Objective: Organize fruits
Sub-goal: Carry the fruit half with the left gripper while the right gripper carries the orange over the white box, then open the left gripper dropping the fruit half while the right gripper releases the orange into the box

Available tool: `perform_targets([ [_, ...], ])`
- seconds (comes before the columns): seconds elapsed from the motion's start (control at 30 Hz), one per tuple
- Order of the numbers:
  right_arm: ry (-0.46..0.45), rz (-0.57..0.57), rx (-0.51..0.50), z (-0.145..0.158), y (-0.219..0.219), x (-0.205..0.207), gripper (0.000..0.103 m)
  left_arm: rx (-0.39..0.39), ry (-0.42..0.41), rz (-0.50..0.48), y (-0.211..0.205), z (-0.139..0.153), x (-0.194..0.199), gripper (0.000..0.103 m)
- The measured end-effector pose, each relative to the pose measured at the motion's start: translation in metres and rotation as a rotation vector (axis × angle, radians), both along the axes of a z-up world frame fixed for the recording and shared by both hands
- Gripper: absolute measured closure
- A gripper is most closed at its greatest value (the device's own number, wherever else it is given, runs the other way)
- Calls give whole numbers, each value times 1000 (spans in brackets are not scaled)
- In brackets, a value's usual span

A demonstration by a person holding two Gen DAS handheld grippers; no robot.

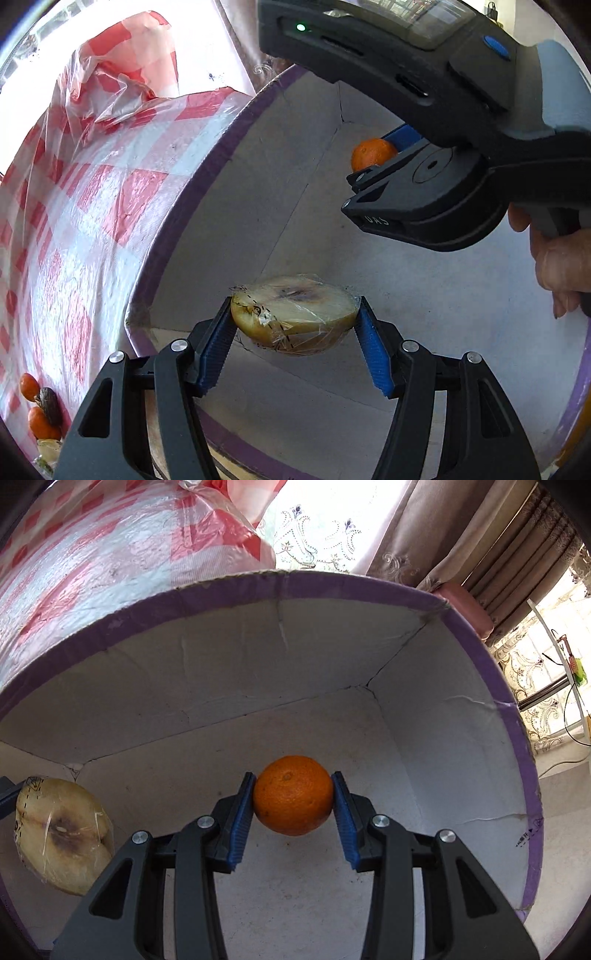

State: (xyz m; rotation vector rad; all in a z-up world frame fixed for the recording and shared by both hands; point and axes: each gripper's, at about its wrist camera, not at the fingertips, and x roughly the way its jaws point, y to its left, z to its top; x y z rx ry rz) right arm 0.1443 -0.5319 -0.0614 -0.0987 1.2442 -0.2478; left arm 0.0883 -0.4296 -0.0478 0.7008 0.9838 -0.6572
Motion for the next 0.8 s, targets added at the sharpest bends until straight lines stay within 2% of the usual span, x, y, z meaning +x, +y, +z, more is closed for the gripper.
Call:
perform_targets([
  [0.2, 27, -7, -2, -12, -2, 1, 59, 73, -50, -8, -7, -11, 1, 41],
  [0.27, 20, -12, -3, -13, -2, 2, 41, 66, -47, -11, -10, -11, 5, 37],
  [0.3, 14, -13, -6, -12, 0, 2, 28, 53, -40, -11, -8, -10, 6, 36],
  [0.5, 5, -16, -4, -14, 4, 0, 20, 9, -30, -10, -1, -2, 9, 24],
  [0.63, -65, -28, -15, 1, -9, 3, 10, -37, -35, -13, 2, 4, 5, 22],
  [0.67, -86, -32, -18, 6, -9, 1, 8, -52, -50, -7, 5, 8, 5, 16],
  [0.7, -112, -40, -25, 12, -10, -1, 6, -74, -66, 1, 8, 14, 5, 14],
  [0.8, -216, -67, -16, 36, -14, -11, 6, -143, -84, 27, 16, 28, 6, 14],
])
